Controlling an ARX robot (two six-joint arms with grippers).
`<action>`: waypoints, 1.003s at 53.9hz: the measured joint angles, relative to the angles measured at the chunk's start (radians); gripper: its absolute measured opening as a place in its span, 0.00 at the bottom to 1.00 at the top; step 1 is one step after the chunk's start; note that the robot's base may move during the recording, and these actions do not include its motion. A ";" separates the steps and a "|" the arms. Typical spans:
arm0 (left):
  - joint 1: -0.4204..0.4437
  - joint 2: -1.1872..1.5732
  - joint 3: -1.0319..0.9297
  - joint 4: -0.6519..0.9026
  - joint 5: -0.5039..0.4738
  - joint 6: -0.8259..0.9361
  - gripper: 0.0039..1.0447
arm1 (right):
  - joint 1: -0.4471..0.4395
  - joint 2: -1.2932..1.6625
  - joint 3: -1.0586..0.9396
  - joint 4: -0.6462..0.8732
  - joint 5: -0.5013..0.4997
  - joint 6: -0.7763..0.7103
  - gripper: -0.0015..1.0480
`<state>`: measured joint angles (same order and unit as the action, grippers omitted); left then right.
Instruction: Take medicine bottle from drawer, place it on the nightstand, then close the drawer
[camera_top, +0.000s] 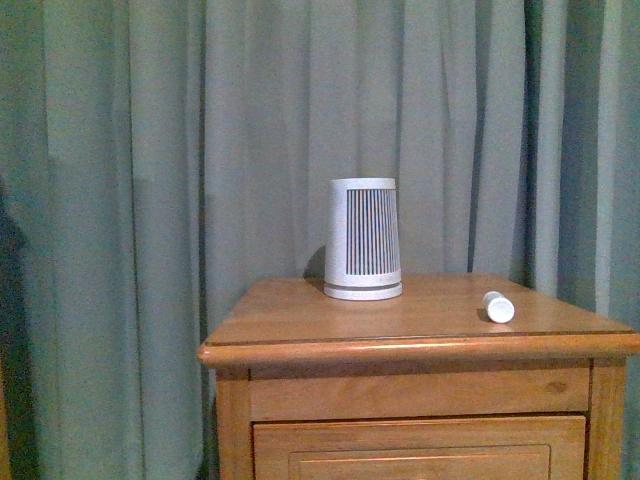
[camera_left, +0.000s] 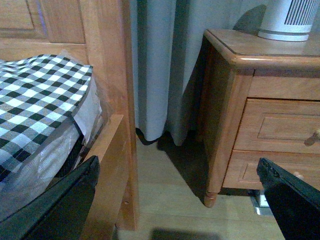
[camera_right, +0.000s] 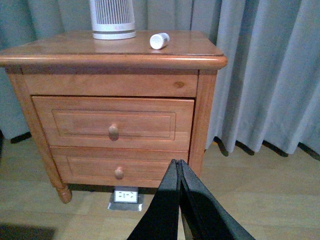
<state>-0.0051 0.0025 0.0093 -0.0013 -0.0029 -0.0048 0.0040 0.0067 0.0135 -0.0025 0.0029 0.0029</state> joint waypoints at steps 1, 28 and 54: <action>0.000 0.000 0.000 0.000 0.000 0.000 0.94 | 0.000 0.000 0.000 0.000 0.000 0.000 0.10; 0.000 0.000 0.000 0.000 0.000 0.000 0.94 | 0.000 0.000 0.000 0.000 0.000 0.000 0.95; 0.000 0.000 0.000 0.000 0.000 0.000 0.94 | 0.000 0.000 0.000 0.000 0.000 0.000 0.93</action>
<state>-0.0051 0.0025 0.0093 -0.0013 -0.0029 -0.0048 0.0040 0.0067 0.0135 -0.0025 0.0025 0.0029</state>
